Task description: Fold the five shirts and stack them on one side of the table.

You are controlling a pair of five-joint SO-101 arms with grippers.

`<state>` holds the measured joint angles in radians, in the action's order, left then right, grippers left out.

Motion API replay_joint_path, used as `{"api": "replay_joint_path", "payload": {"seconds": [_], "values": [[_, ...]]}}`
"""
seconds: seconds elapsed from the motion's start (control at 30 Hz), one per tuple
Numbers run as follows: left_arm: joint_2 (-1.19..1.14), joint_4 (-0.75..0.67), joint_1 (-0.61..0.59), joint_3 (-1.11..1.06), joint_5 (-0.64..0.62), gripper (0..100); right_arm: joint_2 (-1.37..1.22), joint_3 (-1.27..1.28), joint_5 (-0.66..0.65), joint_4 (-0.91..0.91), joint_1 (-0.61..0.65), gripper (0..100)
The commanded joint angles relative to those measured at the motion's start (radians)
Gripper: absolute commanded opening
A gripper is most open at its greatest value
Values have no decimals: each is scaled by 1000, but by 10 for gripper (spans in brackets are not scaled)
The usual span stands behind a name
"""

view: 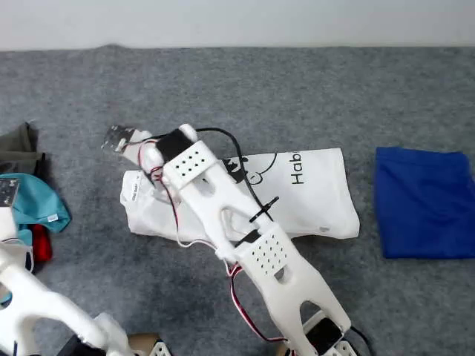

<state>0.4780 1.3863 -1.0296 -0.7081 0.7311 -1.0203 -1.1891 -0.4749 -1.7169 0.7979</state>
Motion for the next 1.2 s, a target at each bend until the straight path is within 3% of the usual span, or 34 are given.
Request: {"api": "replay_joint_path", "payload": {"seconds": [0.0, 0.17, 0.4, 0.6, 0.77, 1.17], "values": [[25, 11, 3, 5, 6, 7, 77, -89, 11, -84, 7, 10], [25, 11, 3, 13, 6, 8, 171, -12, 66, -82, -44, 10], [25, 11, 3, 13, 6, 8, 397, 451, 71, -79, -96, 10], [18, 5, 5, 8, 6, 8, 360, 669, 66, -48, -166, 10], [18, 5, 5, 8, 6, 8, 280, 667, 71, 2, -245, 10], [25, 8, 5, 15, 6, 8, 559, 557, 100, -77, -130, 10]]}}
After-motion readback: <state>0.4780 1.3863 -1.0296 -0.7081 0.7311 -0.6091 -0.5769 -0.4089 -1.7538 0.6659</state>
